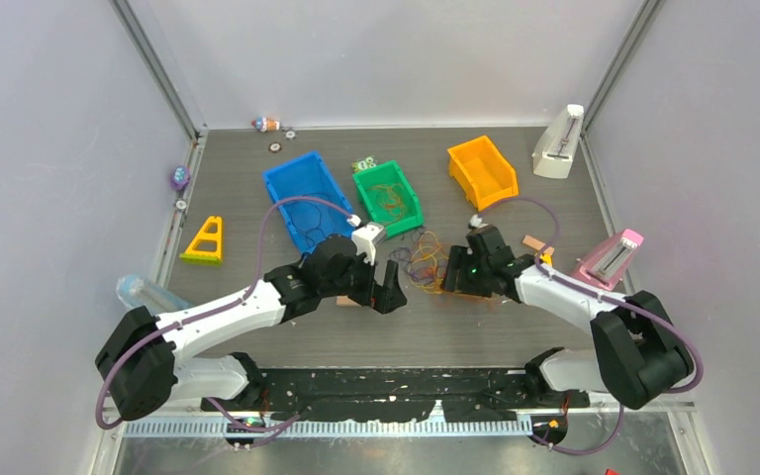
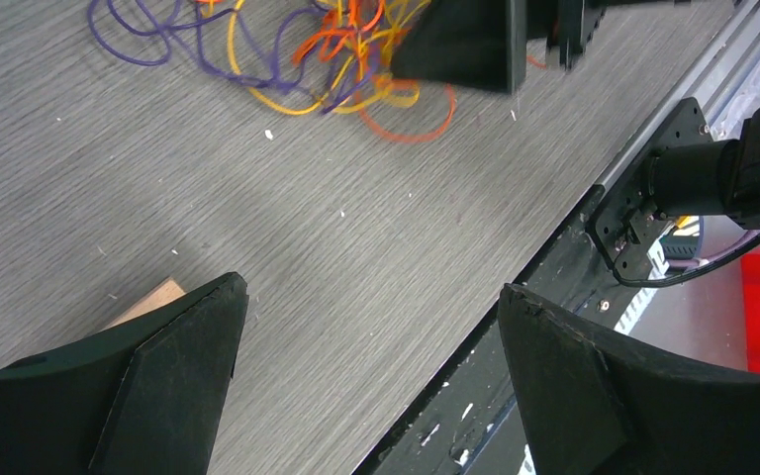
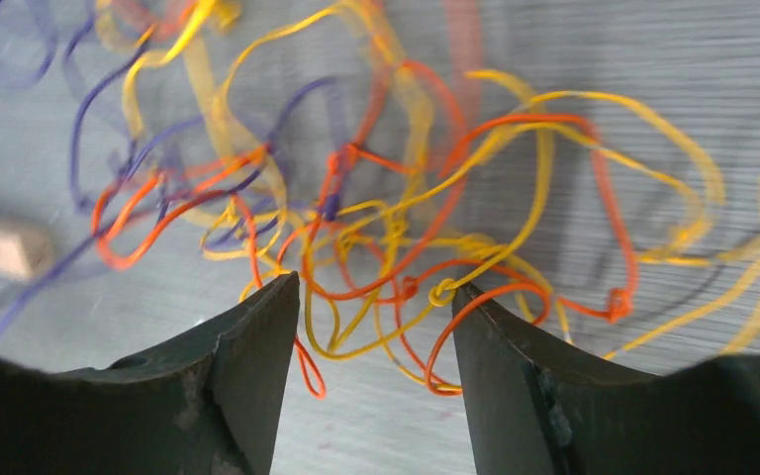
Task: Untangle the cables
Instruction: Untie the cable.
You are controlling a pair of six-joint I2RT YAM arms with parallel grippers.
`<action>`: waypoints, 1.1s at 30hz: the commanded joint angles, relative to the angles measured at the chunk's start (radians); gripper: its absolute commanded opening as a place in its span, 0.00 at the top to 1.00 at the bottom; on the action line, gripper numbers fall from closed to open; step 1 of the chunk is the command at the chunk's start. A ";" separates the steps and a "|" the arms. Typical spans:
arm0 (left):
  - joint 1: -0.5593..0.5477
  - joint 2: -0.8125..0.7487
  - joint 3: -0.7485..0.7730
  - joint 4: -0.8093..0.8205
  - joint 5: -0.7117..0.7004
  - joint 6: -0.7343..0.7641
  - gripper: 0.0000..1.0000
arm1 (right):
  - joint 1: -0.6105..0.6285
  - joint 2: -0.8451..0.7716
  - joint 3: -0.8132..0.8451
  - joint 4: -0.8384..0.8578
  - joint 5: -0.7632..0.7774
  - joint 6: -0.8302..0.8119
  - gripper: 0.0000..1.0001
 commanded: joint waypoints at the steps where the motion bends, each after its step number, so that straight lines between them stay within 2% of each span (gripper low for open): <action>1: -0.004 -0.010 0.000 0.017 -0.024 -0.001 0.02 | 0.136 0.007 -0.008 0.136 -0.121 -0.006 0.39; 4: -0.004 0.001 0.004 0.011 -0.028 0.011 0.02 | 0.209 -0.033 -0.014 0.174 -0.193 -0.004 0.40; 6: -0.004 0.014 0.010 0.019 -0.029 0.018 0.02 | 0.221 -0.088 -0.026 0.172 -0.195 -0.008 0.36; 10: -0.006 0.060 0.038 0.056 -0.028 0.033 0.02 | 0.220 -0.235 -0.027 0.049 -0.087 -0.059 0.25; 13: -0.016 0.111 0.083 0.061 -0.029 0.051 0.02 | 0.198 -0.313 0.005 -0.068 0.053 -0.087 0.20; 16: -0.031 0.159 0.129 0.064 -0.031 0.074 0.02 | 0.163 -0.328 0.049 -0.207 0.135 -0.091 0.18; 18: -0.039 0.194 0.149 0.079 -0.038 0.087 0.02 | 0.137 -0.327 0.047 -0.240 0.173 -0.089 0.17; 26: -0.051 0.326 0.244 0.096 -0.063 0.101 0.02 | 0.075 -0.281 0.008 -0.199 0.133 -0.075 0.17; 33: -0.059 0.398 0.285 0.117 -0.080 0.102 0.02 | 0.027 -0.222 0.019 -0.196 0.192 -0.078 0.20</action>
